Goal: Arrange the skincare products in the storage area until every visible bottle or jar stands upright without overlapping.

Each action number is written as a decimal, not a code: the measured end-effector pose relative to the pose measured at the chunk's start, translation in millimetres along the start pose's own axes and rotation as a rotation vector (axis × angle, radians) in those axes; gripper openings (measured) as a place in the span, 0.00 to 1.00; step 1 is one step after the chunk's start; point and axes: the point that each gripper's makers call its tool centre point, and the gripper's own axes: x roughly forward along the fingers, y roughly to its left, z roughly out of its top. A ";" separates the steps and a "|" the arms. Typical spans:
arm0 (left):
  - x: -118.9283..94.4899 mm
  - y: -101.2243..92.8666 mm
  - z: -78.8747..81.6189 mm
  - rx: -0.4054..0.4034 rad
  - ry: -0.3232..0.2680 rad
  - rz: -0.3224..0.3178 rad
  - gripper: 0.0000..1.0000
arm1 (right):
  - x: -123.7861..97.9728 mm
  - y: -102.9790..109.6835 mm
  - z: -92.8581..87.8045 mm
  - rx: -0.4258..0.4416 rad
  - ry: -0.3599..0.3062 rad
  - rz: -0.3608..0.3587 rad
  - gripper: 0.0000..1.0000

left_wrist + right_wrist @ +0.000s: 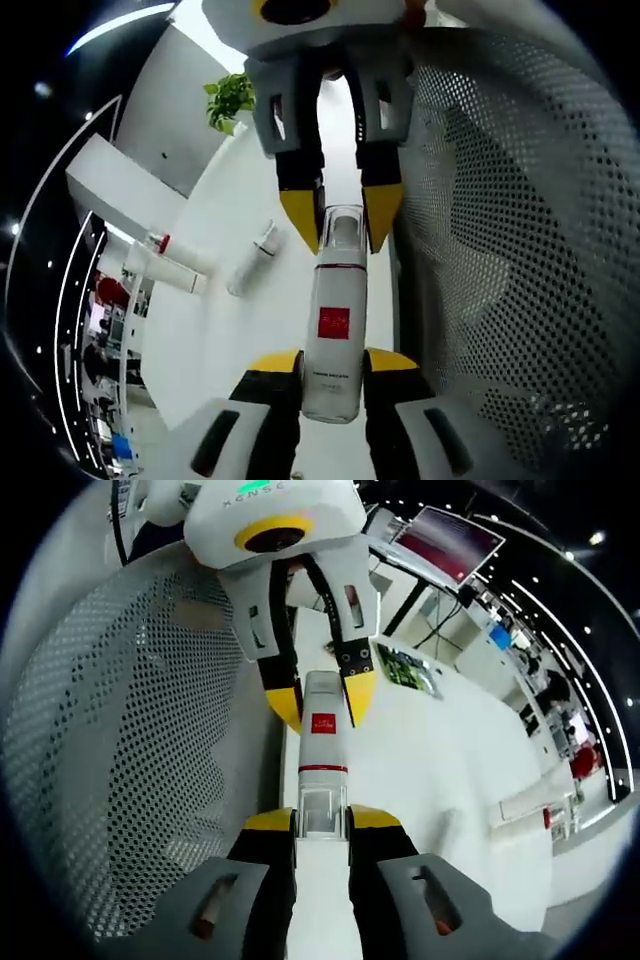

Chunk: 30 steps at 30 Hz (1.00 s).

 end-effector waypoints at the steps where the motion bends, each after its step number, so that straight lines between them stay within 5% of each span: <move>1: 0.4 -1.4 -1.7 -0.007 0.006 -0.010 0.22 | 0.2 0.6 1.1 -0.008 -0.003 0.001 0.16; 11: -0.4 -4.7 -5.3 -0.053 0.023 -0.039 0.20 | 3.1 -1.1 1.0 -0.007 -0.005 -0.001 0.17; 30: -2.2 0.6 -13.5 -0.207 0.019 -0.024 0.20 | 1.1 -15.3 -11.2 0.201 -0.001 -0.029 0.21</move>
